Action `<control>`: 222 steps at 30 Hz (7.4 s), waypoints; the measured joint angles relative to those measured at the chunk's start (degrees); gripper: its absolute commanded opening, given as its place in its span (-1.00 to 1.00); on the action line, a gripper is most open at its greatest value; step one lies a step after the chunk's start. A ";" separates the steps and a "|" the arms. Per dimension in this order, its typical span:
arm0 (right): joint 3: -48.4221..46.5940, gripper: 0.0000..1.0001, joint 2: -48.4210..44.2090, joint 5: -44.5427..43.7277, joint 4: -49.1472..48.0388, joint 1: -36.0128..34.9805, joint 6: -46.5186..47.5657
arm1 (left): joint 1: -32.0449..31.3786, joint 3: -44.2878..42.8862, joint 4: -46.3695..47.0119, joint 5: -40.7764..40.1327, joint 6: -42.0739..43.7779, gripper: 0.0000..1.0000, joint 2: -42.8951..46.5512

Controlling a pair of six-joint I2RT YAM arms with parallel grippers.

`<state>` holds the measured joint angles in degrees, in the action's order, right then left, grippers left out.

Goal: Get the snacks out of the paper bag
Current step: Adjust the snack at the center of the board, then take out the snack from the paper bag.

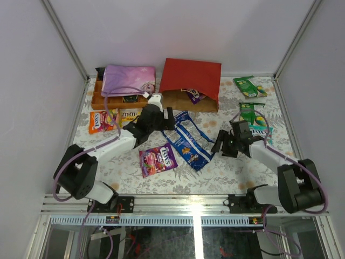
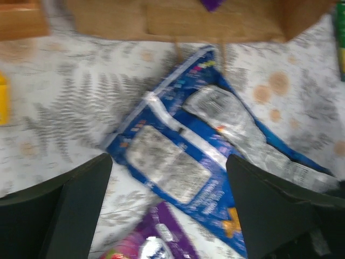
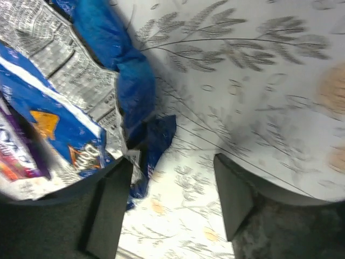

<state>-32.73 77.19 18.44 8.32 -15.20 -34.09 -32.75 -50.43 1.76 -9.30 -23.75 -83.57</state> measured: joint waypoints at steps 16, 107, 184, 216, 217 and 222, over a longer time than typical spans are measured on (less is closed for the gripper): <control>-2.60 -1.00 -3.39 0.85 -19.80 -6.16 -4.63 | -6.47 -9.64 13.33 21.07 0.20 -1.00 -18.56; -2.93 0.77 1.86 1.29 -37.62 -1.88 -10.23 | 2.56 8.52 16.79 7.30 -13.97 0.85 0.17; -93.18 -1.00 40.94 -14.97 16.55 -13.03 41.31 | -3.17 -30.32 29.18 -9.05 -51.47 0.90 -46.25; -87.56 -1.00 40.94 -15.32 12.74 -13.03 35.98 | -3.04 -47.80 12.09 -15.41 -58.36 0.51 -56.13; -87.25 -1.00 40.94 -15.28 12.55 -13.03 35.71 | -2.91 -48.92 12.09 -15.54 -58.69 0.51 -56.94; -86.31 -1.00 40.94 -15.19 11.80 -13.03 35.06 | -1.95 -55.89 11.78 -15.58 -60.15 0.44 -61.61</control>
<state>-119.04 118.13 3.25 20.12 -28.23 0.97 -34.70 -106.32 13.54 -24.88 -83.90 -145.18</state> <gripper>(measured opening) 0.012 0.749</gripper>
